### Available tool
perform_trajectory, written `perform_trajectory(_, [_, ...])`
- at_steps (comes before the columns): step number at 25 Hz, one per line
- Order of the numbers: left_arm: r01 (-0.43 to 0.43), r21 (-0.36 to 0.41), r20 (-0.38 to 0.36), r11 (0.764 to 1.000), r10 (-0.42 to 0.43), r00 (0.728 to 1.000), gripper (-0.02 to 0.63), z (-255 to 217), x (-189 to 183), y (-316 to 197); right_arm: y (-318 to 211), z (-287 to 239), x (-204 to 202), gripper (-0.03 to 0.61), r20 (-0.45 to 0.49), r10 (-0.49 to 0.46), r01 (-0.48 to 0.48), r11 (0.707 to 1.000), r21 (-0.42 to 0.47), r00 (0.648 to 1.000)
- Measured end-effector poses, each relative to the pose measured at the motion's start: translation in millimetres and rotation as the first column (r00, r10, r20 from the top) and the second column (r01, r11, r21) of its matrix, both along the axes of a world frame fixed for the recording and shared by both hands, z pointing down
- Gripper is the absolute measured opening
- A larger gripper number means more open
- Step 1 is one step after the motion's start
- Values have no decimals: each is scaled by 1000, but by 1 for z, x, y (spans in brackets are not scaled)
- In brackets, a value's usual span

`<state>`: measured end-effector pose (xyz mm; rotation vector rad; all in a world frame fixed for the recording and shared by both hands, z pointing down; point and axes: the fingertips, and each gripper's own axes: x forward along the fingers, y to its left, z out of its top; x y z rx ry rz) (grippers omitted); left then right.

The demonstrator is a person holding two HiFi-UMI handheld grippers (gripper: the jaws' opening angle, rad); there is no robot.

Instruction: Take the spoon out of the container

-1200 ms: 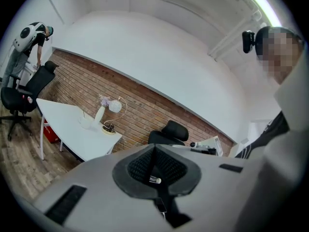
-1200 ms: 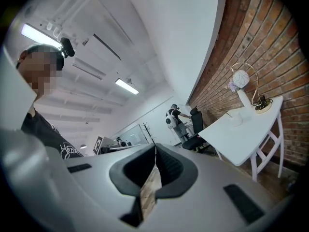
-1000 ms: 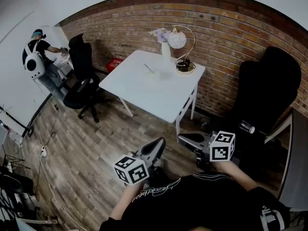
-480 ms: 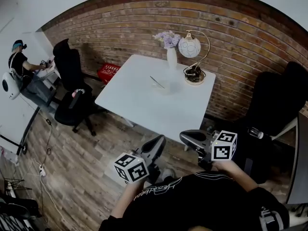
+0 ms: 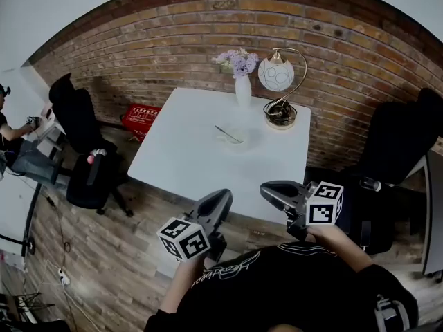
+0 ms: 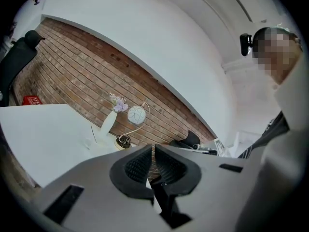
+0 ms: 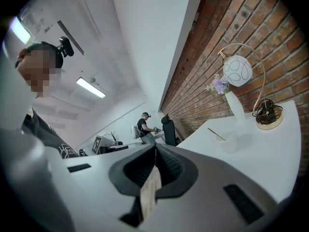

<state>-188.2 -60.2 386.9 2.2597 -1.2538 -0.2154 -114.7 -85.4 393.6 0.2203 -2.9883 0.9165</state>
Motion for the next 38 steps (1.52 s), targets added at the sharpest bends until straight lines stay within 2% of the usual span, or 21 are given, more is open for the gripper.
perform_trajectory(11, [55, -31, 50, 998, -54, 997, 8, 18, -41, -77, -66, 19, -4, -3, 6, 58, -58, 997, -44, 998])
perform_trajectory(17, [37, -39, 65, 999, -34, 997, 8, 25, -46, -131, -115, 23, -4, -3, -3, 72, -72, 996, -59, 997])
perform_trajectory(20, [53, -60, 66, 997, -49, 997, 34, 36, -54, -159, -137, 33, -3, -3, -15, 84, -85, 993, -83, 996])
perform_trajectory(25, [129, -93, 77, 987, -122, 989, 62, 57, -75, -200, -163, 51, 0, -3, -38, 101, -105, 986, -128, 994])
perform_trajectory(33, [167, -170, 90, 971, -154, 984, 144, 99, -92, -241, -190, 70, 7, -3, -71, 124, -134, 977, -164, 990])
perform_trajectory(38, [195, -215, 100, 957, -177, 979, 152, 125, -103, -264, -203, 81, 9, -3, -88, 130, -144, 972, -185, 988])
